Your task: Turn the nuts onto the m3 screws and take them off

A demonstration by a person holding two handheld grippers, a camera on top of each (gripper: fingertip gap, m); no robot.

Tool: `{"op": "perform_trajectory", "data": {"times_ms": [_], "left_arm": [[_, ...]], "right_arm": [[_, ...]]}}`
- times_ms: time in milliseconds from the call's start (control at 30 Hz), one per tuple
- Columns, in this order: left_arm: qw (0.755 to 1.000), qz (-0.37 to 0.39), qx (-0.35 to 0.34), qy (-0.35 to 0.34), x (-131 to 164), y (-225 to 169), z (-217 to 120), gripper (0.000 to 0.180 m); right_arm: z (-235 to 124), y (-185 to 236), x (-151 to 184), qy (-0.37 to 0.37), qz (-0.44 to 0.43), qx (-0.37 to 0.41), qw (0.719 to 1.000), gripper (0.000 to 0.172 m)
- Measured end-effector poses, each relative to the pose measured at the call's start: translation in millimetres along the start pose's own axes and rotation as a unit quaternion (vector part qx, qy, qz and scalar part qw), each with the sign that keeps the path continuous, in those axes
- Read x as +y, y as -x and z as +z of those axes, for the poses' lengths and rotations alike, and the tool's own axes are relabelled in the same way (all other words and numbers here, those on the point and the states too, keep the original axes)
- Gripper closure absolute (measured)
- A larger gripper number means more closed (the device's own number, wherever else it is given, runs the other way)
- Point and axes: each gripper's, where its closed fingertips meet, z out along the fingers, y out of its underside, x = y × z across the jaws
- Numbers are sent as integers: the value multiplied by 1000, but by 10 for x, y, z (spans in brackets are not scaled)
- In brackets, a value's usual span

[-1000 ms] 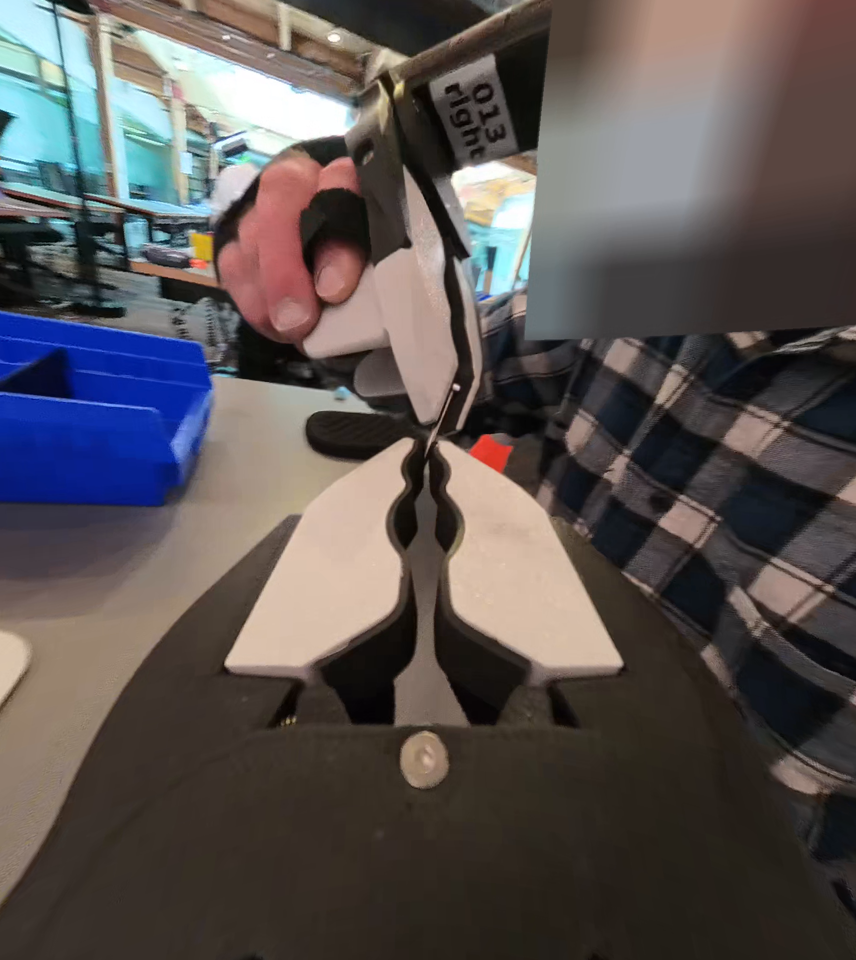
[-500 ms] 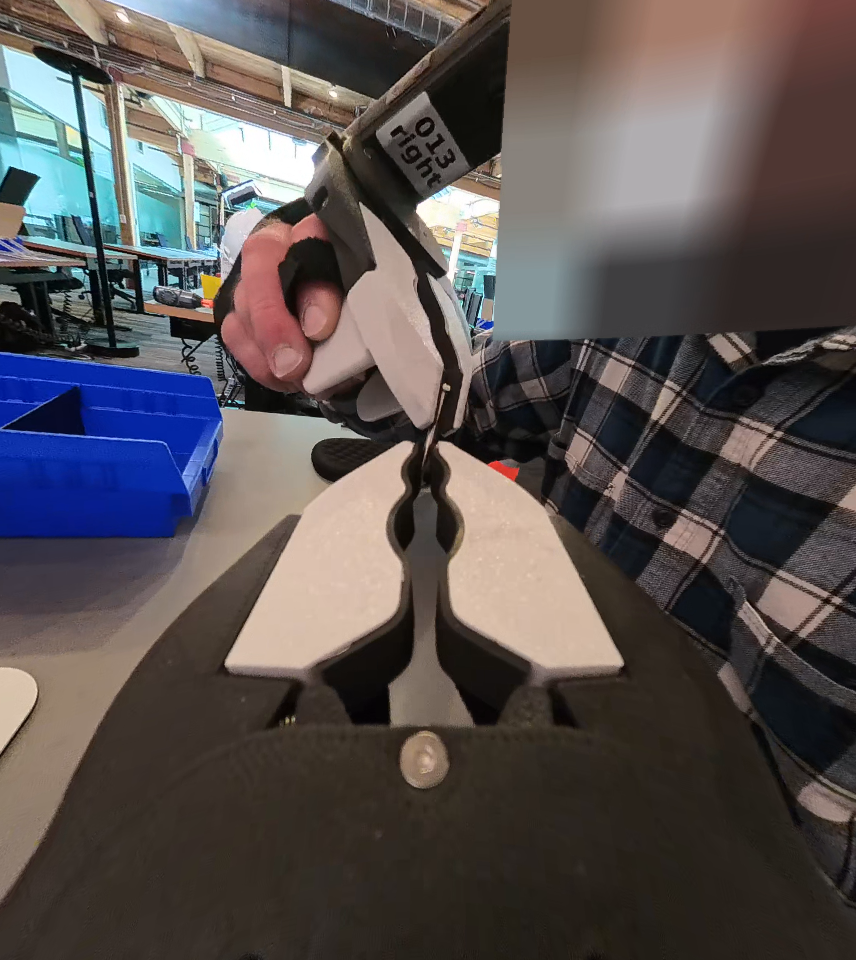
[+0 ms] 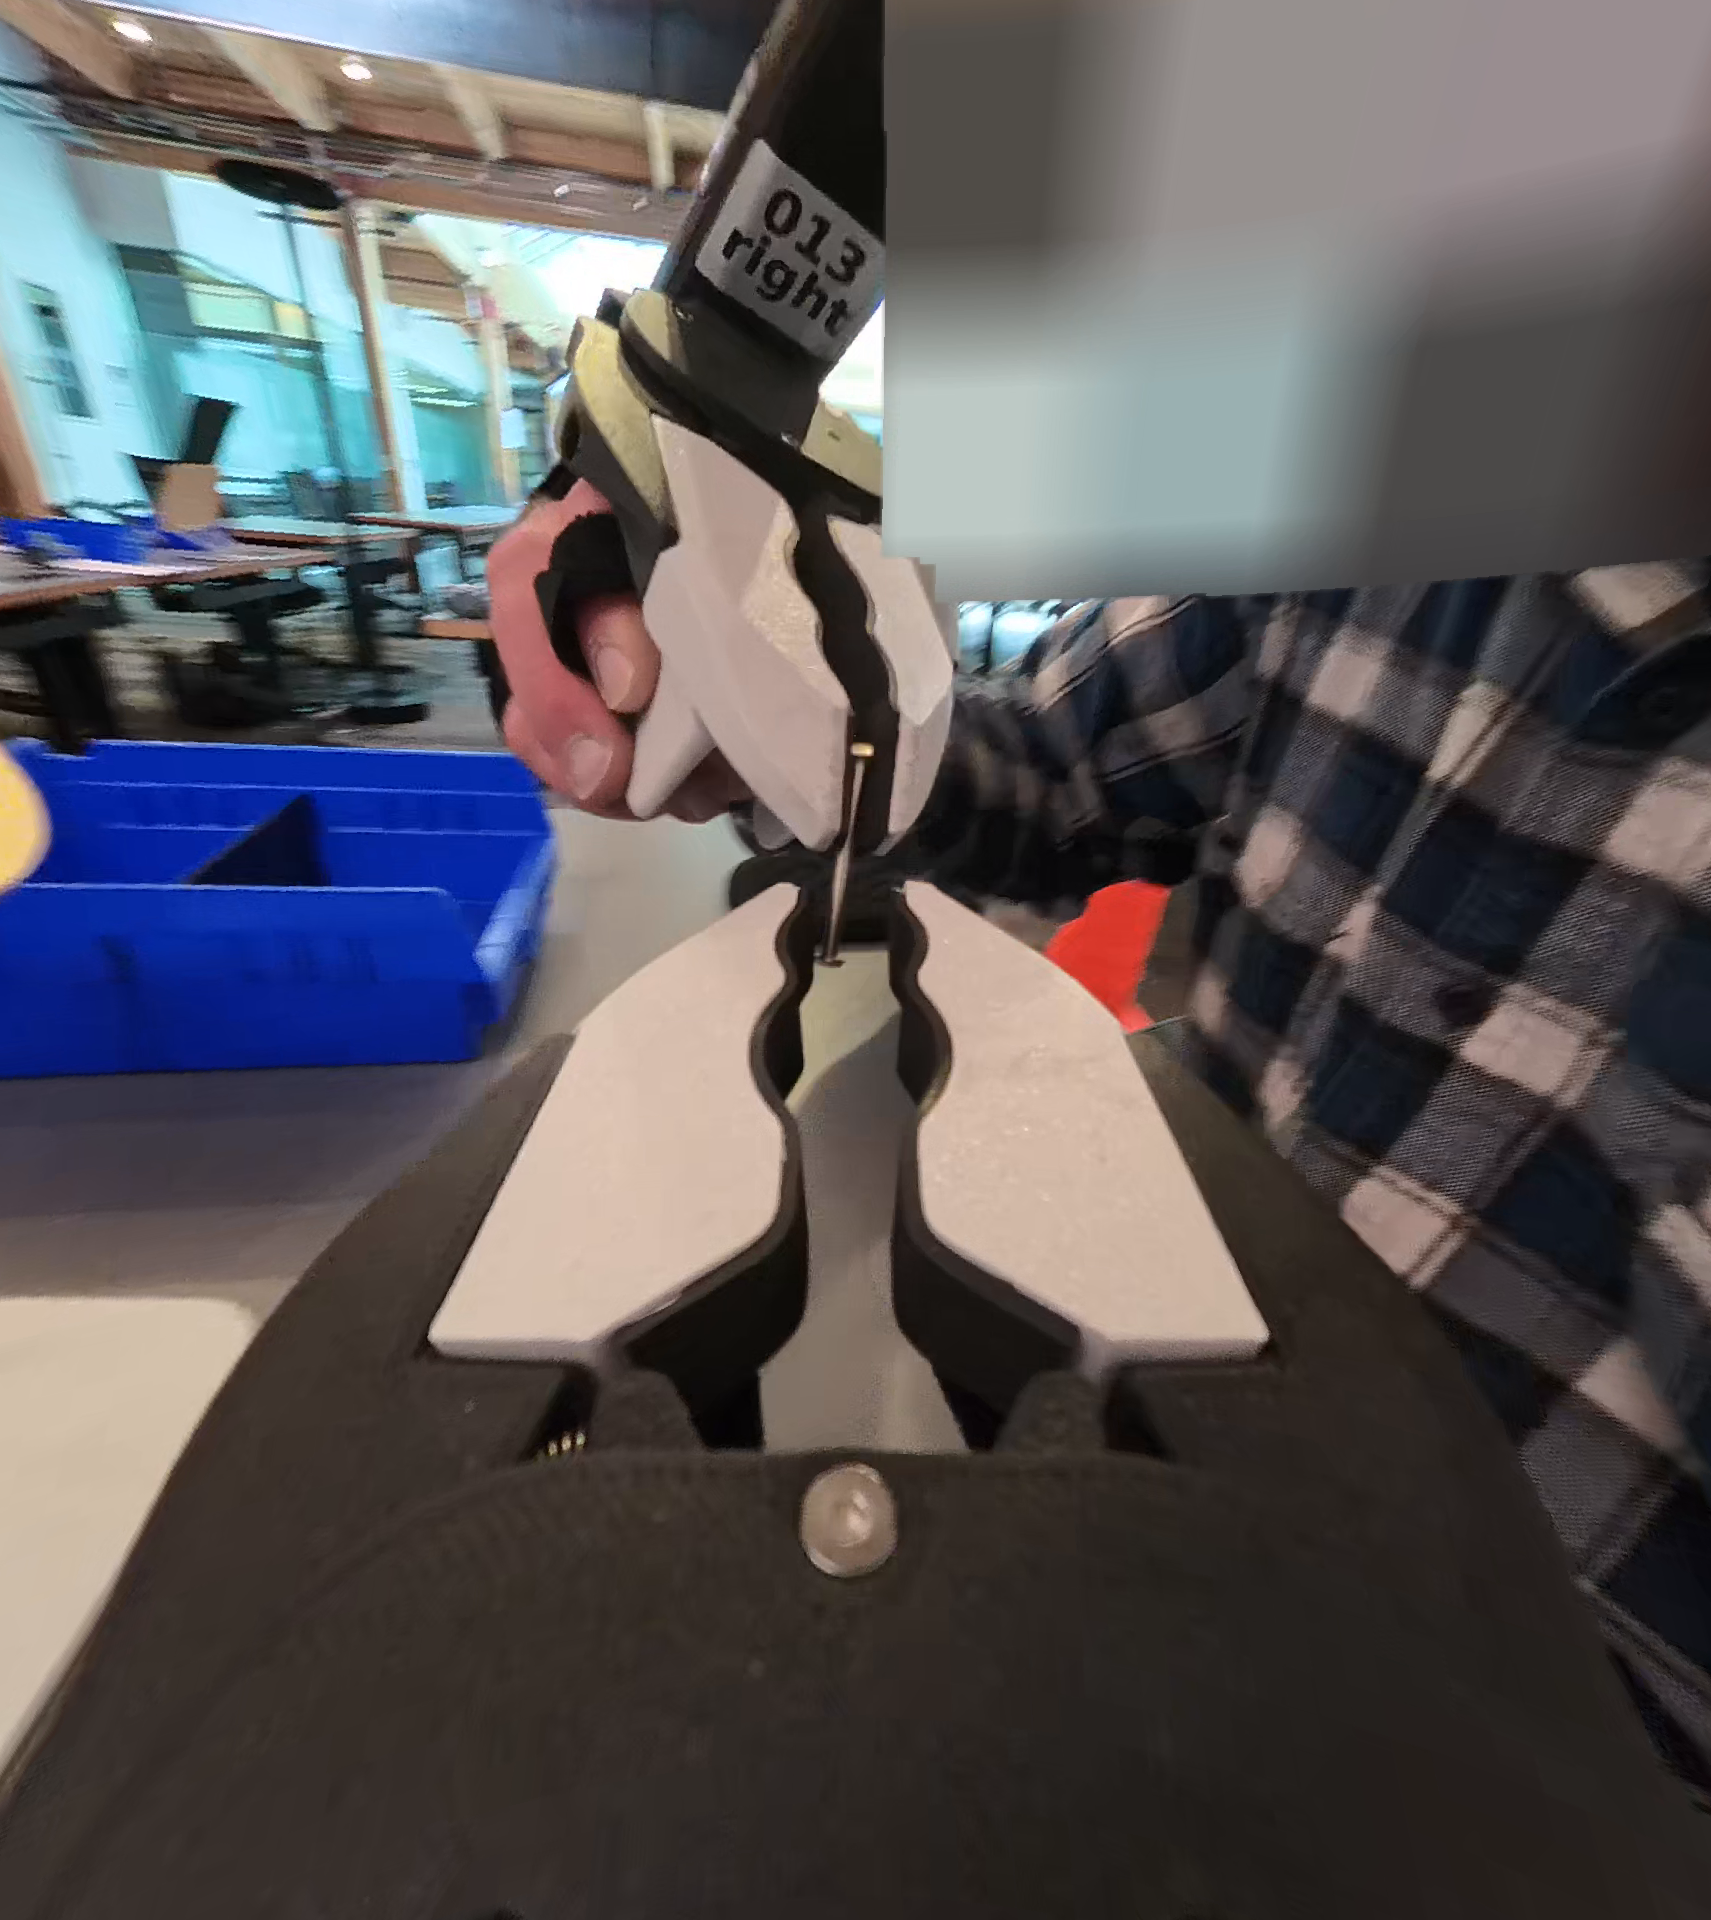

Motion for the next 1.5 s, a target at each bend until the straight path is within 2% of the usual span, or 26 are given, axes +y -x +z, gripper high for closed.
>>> {"op": "perform_trajectory", "data": {"times_ms": [100,200,400,633,700,800,867,967,1067,1167,1233,1333,1400,1500], "left_arm": [[997,49,-57,29,31,77,-1,166],[983,105,-140,60,52,224,-14,163],[925,231,-274,127,66,347,2,168],[889,281,-330,147,37,351,33,177],[896,267,-319,157,62,324,63,177],[934,196,-261,146,69,238,111,177],[961,131,-206,133,64,174,114,177],[987,39,-105,113,63,45,111,177],[993,-21,-46,106,110,25,91,177],[994,-53,-27,93,144,63,79,177],[994,-50,-41,93,190,103,21,177],[994,-54,-76,65,209,214,-130,177],[992,-56,-101,52,244,296,-216,177],[991,-68,-114,36,294,384,-222,177]], "right_arm": [[-20,-36,-4,-18,36,8,999,167],[-45,-85,15,-27,69,24,997,167],[-57,-144,75,-53,158,51,985,167],[-126,-181,122,-86,223,87,967,167],[-132,-157,128,-81,210,89,970,167],[-130,-105,103,-66,164,77,981,167],[-124,-79,100,-35,114,68,991,167],[-136,-37,84,5,24,47,999,167],[-135,-6,87,47,-49,26,997,167],[-160,-53,87,65,-74,32,995,167],[-297,-127,88,50,-43,50,997,167],[-811,-441,423,88,35,158,983,167],[-1335,-648,768,98,120,245,957,167],[-1993,-771,1487,142,239,329,903,167]]}}
